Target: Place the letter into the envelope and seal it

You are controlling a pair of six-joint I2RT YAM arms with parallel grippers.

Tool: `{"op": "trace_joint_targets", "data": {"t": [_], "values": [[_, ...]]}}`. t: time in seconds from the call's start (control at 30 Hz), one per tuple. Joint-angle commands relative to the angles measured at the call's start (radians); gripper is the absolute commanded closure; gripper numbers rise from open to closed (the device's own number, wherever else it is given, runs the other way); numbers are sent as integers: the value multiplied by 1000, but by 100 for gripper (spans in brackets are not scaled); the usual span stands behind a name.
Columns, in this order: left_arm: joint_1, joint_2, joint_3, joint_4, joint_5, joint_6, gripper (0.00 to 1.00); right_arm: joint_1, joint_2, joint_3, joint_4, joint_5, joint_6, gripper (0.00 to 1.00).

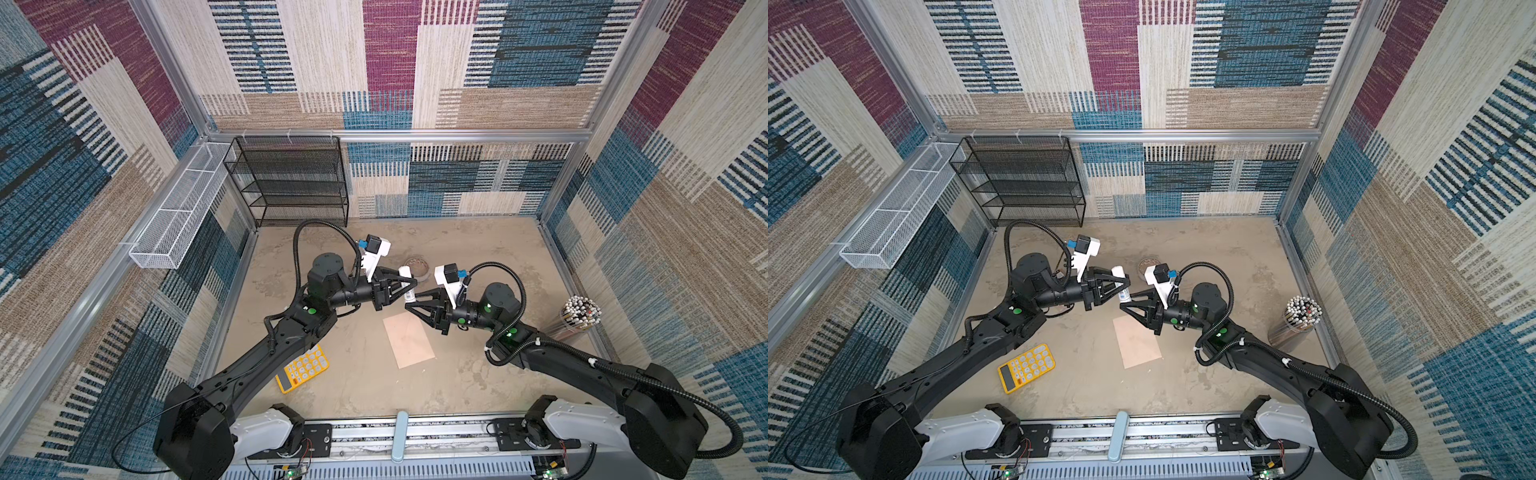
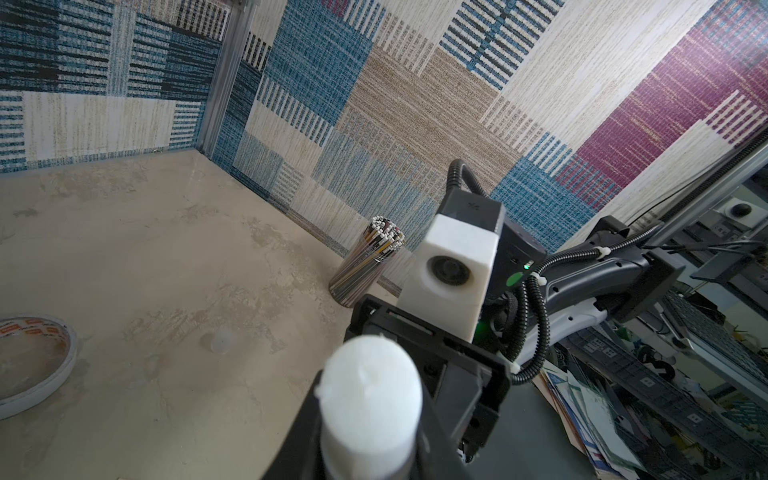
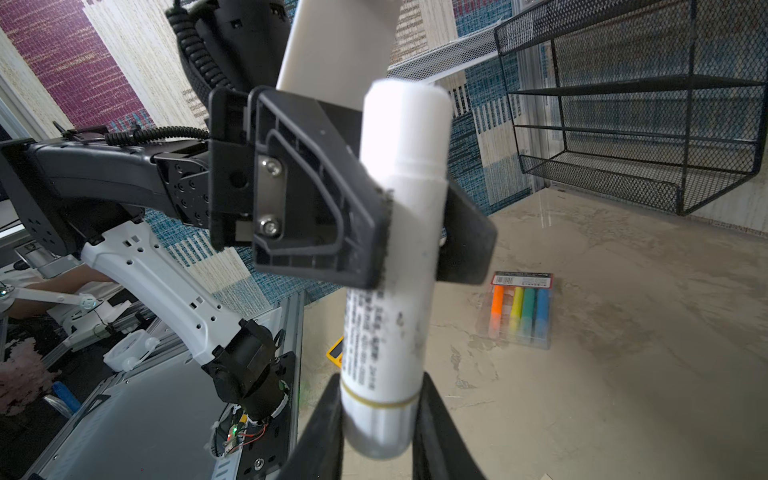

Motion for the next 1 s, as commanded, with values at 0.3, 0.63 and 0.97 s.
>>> {"op": "trace_joint_targets", "data": {"t": [0.3,0.63,0.97], "values": [[-38,4,-27,-96,-183,45,100,43,-29,21,28,200,-46,81],[-121,-10,-46,-151,-503,75,100,198,-58,47,-35,648,-116,82],[-165,40,-82,-79,-570,37,100,324,34,96,-64,938,-133,79]]}}
